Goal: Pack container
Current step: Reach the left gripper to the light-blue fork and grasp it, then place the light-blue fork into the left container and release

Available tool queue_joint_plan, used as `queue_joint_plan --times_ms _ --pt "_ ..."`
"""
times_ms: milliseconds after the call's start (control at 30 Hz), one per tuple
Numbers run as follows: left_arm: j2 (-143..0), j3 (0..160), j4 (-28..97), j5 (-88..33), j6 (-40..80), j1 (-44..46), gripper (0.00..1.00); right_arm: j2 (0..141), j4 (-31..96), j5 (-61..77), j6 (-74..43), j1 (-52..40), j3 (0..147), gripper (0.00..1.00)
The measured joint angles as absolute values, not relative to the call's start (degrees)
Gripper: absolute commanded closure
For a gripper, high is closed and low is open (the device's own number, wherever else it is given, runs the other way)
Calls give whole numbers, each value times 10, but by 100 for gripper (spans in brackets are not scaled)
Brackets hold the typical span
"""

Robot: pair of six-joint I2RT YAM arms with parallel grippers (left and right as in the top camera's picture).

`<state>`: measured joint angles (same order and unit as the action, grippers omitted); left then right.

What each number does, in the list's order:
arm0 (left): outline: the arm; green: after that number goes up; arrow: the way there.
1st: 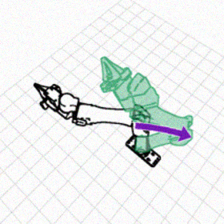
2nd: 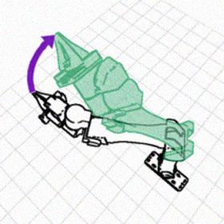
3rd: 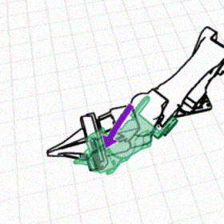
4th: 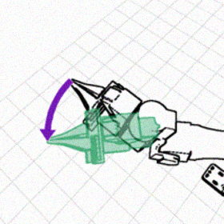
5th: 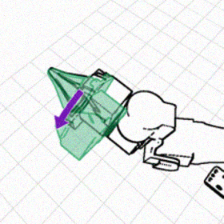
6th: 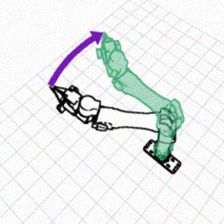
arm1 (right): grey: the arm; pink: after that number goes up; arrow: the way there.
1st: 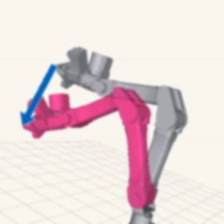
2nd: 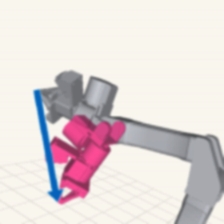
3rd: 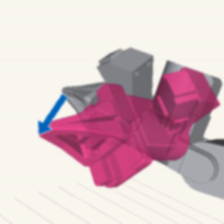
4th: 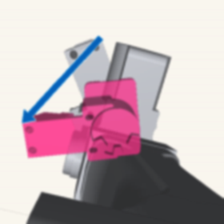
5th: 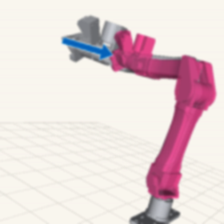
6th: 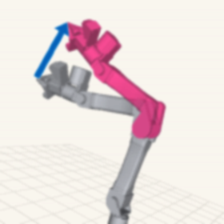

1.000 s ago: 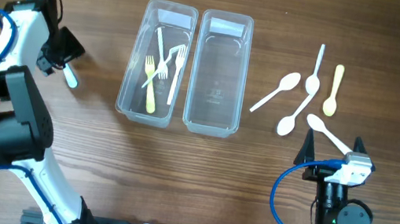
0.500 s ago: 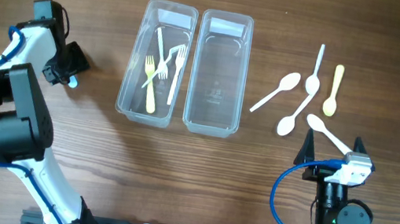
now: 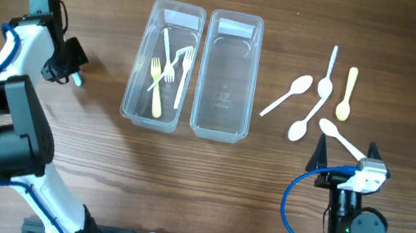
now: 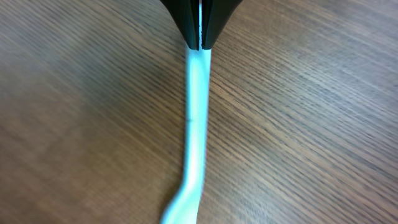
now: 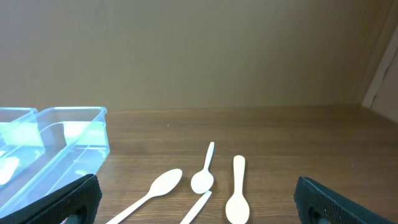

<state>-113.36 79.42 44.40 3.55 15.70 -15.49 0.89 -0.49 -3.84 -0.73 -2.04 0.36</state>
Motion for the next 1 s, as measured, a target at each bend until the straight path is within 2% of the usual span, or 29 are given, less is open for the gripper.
queue_joint_plan --times_ms 67,100,133,167,200,267,300,400,500,633,800,1000 --pt "-1111 795 444 36 157 -155 96 9 -5 -38 -7 -20 4 0" --pt "-1098 795 444 36 157 -155 85 9 -5 -38 -7 -20 4 0" --pt "-1087 797 446 35 157 -155 50 9 -5 -38 -7 -20 4 0" --pt "-1082 799 447 35 157 -155 37 9 -5 -38 -7 -20 4 0" --pt "-1081 801 447 36 155 -155 34 9 -5 -38 -7 -20 4 0" --pt "-1081 801 445 36 157 -155 24 9 -5 -38 -7 -20 4 0" --pt "-1081 801 443 35 158 -155 24 9 -5 -38 -7 -20 4 0" --pt "-1103 802 400 35 175 -155 33 9 -5 -38 -7 -20 4 0" --pt "-1157 803 350 30 208 -155 35 9 -5 -38 -7 -20 4 0" --pt "-1190 803 296 31 223 -155 47 9 -5 -38 -7 -20 4 0" --pt "-1202 804 283 30 226 -155 57 9 -5 -38 -7 -20 4 0" --pt "-1204 808 291 15 189 -155 57 9 -5 -38 -7 -20 4 0"
